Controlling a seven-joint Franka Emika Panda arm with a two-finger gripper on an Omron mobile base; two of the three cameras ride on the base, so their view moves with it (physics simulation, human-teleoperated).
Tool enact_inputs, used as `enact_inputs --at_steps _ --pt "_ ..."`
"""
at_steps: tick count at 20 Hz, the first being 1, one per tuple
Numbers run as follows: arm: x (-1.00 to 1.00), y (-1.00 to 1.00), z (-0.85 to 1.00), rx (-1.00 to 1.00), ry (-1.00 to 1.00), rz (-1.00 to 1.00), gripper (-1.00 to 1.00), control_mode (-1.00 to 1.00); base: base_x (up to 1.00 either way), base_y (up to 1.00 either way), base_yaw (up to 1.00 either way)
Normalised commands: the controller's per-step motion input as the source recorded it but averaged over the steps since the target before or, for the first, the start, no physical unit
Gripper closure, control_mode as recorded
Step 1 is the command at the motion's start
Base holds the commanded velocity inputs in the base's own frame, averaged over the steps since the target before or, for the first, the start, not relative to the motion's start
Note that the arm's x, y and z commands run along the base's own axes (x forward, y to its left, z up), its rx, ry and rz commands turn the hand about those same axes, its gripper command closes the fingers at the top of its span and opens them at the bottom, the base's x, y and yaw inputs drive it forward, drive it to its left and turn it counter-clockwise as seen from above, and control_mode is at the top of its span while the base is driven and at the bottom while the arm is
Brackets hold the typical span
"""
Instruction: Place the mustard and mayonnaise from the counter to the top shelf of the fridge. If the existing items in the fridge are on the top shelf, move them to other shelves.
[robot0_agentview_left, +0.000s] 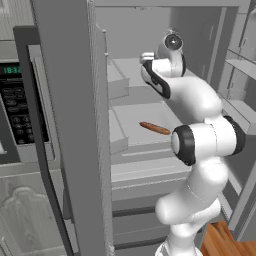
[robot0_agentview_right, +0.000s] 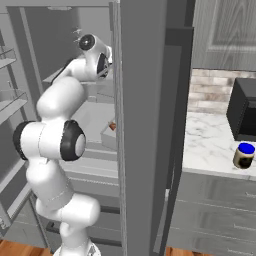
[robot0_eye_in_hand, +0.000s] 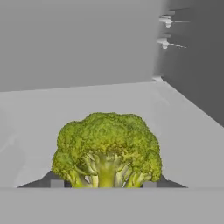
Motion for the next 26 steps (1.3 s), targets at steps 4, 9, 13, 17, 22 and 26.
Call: enact_inputs --at_steps 4,9,13,17,22,26 --pt "-1.00 0.20 0.57 0.00 -0.54 0.02 1.00 -1.00 0.00 0.00 0.00" --pt "-1.00 0.36 0.93 0.00 -0.20 0.01 1.00 -1.00 0.00 0.00 0.00" --pt "-1.00 0.33 0.72 0.00 0.04 0.00 1.00 -1.00 0.00 0.00 0.00" --pt "-1.00 0.14 0.23 0.00 0.08 0.06 1.00 -1.00 0.00 0.00 0.00" --pt "-1.00 0.03 -0.43 0.00 0.27 0.09 1.00 -1.00 0.00 0.00 0.00" --pt "-1.00 0.00 -1.00 0.00 0.45 0.15 1.00 -1.00 0.00 0.00 0.00"
